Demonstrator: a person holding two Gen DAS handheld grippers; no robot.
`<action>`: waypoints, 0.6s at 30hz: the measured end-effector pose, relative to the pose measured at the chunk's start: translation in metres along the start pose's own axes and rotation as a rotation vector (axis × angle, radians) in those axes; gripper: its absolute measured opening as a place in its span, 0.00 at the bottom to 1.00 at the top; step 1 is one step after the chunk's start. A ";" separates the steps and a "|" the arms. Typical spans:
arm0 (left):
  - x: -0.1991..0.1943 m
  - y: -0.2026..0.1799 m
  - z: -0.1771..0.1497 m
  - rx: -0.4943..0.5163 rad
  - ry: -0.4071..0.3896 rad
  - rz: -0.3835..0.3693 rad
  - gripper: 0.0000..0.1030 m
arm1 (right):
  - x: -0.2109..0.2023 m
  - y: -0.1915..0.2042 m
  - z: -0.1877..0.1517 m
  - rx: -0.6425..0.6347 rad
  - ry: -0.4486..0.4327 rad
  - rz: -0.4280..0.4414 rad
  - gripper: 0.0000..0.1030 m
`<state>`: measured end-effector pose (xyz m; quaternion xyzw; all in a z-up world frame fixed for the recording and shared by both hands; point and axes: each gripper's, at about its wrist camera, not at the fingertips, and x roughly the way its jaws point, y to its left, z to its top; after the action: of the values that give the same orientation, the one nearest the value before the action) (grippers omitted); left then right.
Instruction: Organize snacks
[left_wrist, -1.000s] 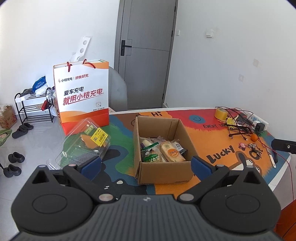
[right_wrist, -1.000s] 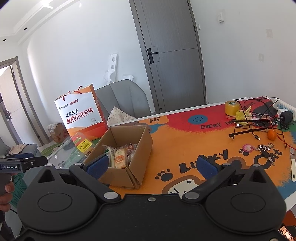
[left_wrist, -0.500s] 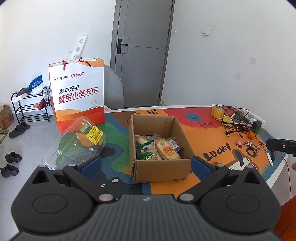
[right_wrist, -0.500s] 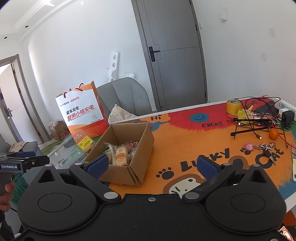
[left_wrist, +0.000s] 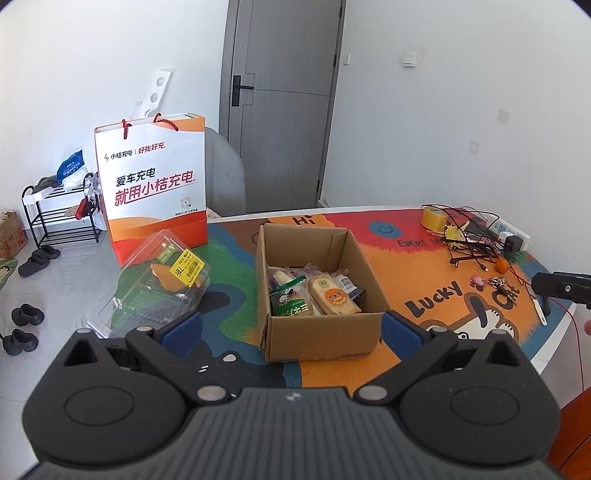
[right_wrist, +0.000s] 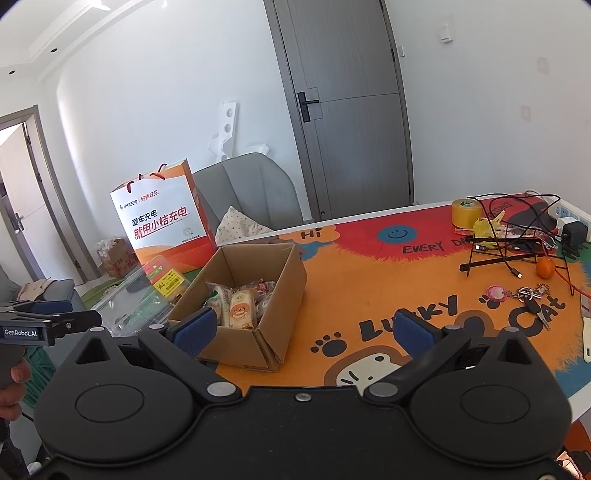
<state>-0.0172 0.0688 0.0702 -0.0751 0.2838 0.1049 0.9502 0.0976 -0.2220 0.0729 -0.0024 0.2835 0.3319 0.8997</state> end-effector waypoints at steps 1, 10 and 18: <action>0.000 0.000 0.000 0.002 -0.001 0.001 0.99 | 0.000 0.000 0.000 0.001 0.000 0.000 1.00; 0.003 0.000 -0.001 0.004 0.007 -0.001 0.99 | 0.001 0.001 -0.001 -0.004 0.005 0.005 1.00; 0.004 -0.003 -0.003 0.010 0.010 -0.005 0.99 | 0.002 0.001 -0.002 -0.004 0.010 0.008 1.00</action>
<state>-0.0151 0.0661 0.0660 -0.0715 0.2887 0.1010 0.9494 0.0973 -0.2207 0.0709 -0.0047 0.2872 0.3359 0.8970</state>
